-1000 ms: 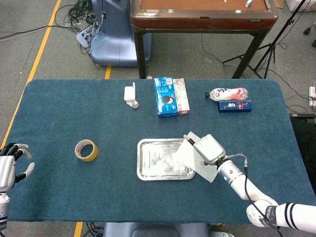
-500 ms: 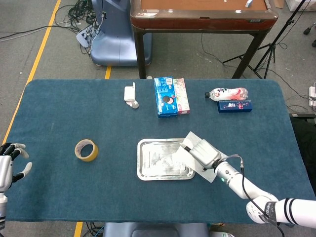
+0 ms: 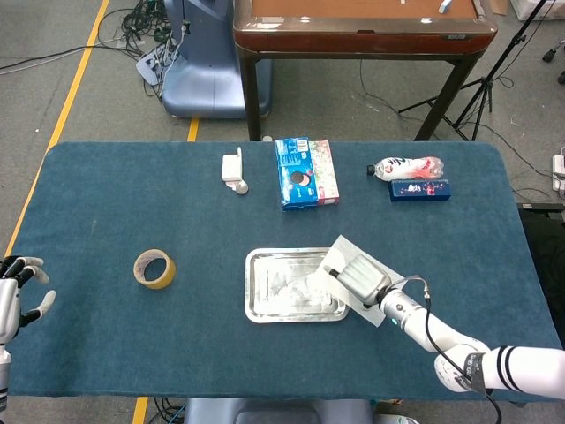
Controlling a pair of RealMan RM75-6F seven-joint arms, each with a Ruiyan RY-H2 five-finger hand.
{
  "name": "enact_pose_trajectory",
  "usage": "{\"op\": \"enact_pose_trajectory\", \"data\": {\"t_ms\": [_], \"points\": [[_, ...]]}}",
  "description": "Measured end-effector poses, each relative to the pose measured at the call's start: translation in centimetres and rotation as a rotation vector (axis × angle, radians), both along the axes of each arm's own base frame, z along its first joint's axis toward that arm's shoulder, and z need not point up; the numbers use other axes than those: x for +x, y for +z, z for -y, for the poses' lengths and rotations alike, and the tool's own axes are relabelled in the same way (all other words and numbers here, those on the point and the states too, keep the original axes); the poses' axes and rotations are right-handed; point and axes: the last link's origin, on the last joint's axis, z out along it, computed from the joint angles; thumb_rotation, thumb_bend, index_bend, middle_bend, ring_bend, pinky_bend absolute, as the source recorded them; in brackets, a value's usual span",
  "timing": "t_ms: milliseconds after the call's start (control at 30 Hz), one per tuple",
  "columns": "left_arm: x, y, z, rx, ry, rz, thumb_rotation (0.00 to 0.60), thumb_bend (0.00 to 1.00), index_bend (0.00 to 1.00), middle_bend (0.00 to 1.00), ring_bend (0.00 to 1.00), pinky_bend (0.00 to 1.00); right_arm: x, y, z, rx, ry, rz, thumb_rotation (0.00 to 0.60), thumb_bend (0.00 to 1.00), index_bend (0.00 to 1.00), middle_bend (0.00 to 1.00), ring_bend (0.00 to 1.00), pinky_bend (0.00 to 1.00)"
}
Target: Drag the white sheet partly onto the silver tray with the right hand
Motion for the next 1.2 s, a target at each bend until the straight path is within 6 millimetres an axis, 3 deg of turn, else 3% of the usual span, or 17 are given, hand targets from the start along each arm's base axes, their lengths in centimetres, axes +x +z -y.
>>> {"op": "enact_pose_trajectory", "data": {"t_ms": [233,600,1200], "points": [[-0.1,0.0,0.0,0.000,0.003,0.002,0.600,0.25,0.56,0.36,0.23,0.32,-0.1,-0.5,0.3,0.009,-0.007,-0.020,0.600,0.01,0.00,1.00,0.93,0.91],[-0.1,0.6,0.2,0.017,0.002,0.012,0.600,0.25,0.56,0.36,0.23,0.32,0.2,-1.8,0.5,0.051,-0.031,-0.052,0.600,0.11,0.00,1.00,0.94,0.91],[-0.2,1.2,0.5,0.036,0.003,0.019,0.600,0.25,0.56,0.36,0.23,0.32,2.1,-3.6,0.3,0.107,-0.042,-0.059,0.600,0.11,0.00,1.00,0.94,0.91]]}}
